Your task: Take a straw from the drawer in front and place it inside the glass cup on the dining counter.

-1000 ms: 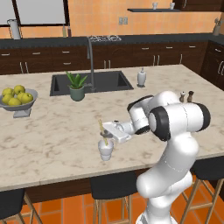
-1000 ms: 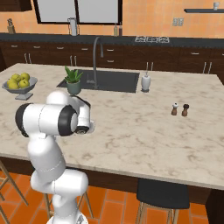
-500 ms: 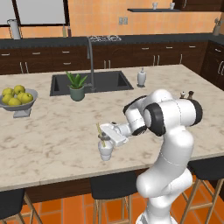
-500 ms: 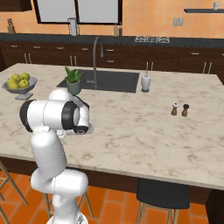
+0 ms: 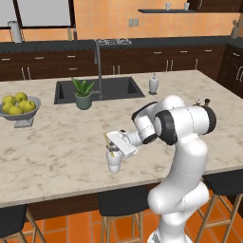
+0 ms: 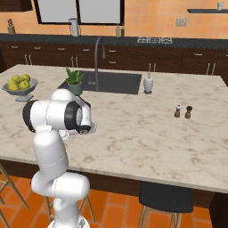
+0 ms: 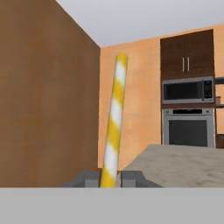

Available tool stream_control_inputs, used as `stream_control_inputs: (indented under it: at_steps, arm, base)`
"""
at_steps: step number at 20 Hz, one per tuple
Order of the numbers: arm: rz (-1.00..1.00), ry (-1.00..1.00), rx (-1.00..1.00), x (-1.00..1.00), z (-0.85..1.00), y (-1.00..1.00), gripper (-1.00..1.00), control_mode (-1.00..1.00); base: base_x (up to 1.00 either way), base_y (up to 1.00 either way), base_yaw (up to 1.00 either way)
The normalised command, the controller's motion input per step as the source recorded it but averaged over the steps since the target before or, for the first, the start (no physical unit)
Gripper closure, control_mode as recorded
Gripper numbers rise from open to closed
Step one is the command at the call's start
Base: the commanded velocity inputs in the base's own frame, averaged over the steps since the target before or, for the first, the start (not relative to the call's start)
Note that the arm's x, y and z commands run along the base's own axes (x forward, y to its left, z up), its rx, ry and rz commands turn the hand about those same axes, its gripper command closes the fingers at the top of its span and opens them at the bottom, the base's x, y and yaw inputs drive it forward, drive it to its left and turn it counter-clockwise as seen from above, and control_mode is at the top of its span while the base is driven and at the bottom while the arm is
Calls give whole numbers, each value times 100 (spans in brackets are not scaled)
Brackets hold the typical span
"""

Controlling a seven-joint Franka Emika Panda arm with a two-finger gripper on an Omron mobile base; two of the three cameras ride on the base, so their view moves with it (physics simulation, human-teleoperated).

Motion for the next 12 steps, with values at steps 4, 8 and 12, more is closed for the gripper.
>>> stream_control_inputs:
  at_steps: [4, 8, 12]
  arm:
    - [0, -9, -1, -48, -2, 15, -100, -100]
    - [0, -15, 0, -37, 0, 0, -100, -100]
    - [0, -18, 0, -15, 3, 0, -100, -100]
  base:
    - [0, 0, 0]
    - [0, 0, 0]
    - [0, 0, 0]
